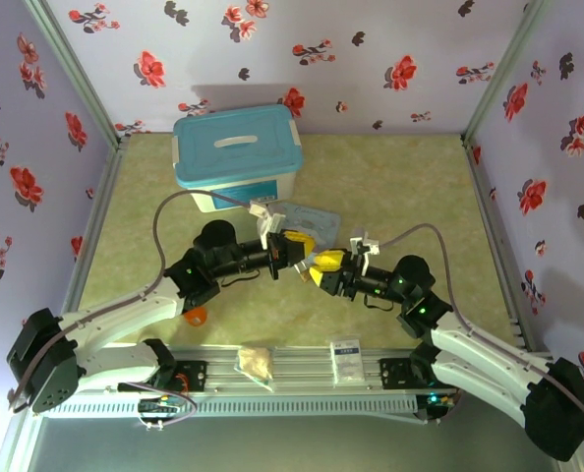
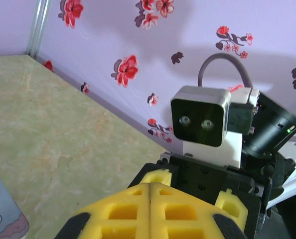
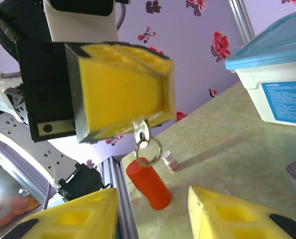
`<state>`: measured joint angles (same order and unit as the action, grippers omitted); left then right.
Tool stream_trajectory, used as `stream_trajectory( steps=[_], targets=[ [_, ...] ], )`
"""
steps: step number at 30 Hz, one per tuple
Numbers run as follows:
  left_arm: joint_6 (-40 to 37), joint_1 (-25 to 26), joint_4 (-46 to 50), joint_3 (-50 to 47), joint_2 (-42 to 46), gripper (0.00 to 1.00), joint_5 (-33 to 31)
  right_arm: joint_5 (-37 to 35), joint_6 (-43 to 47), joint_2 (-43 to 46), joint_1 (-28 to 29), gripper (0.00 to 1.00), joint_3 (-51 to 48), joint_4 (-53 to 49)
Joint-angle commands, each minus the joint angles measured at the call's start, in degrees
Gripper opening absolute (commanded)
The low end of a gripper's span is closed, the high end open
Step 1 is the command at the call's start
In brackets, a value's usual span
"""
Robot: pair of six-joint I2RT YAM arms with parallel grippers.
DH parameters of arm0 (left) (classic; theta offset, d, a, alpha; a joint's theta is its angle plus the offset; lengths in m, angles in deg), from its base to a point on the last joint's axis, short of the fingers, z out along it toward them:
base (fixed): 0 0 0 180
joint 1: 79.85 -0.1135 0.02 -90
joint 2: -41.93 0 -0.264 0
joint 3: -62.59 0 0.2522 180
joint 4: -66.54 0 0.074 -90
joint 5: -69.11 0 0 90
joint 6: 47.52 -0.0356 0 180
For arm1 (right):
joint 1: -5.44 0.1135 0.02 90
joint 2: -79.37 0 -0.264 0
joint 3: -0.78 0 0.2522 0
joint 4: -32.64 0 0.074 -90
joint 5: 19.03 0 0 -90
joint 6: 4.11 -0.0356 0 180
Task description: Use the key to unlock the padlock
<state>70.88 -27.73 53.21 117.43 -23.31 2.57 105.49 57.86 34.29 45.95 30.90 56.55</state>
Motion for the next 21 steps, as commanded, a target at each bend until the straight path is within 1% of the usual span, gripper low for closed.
stream_trajectory(
  steps=[1, 4, 8, 16, 18, 21],
  targets=[
    [1.74, -0.39, -4.68, -0.82, 0.07, 0.0, 2.5, 0.21, 0.26, 0.55, 0.36, 0.44, -0.74, 2.77],
    [2.66, -0.36, -6.51, -1.44, -0.32, 0.0, 3.1, -0.24, 0.58, -0.22, 0.4, 0.46, 0.2, 3.08],
    [3.08, -0.28, -7.45, -1.27, -0.81, 0.0, 5.22, -0.33, 0.62, -1.92, 0.44, 0.44, 1.02, 4.9],
    [1.97, -0.12, -4.71, -1.62, -0.95, 0.0, 5.3, 0.08, -0.88, -3.39, 0.44, 0.43, 2.05, 8.41],
    [1.83, -0.09, -4.44, -1.79, -1.08, 0.0, 5.31, 0.22, -0.6, -3.59, 0.46, 0.44, 2.52, 7.6],
    [2.18, 0.02, -4.8, -1.88, -1.39, 0.0, 5.3, 0.01, -1.02, -3.95, 0.4, 0.47, 2.31, 8.95]
  ],
)
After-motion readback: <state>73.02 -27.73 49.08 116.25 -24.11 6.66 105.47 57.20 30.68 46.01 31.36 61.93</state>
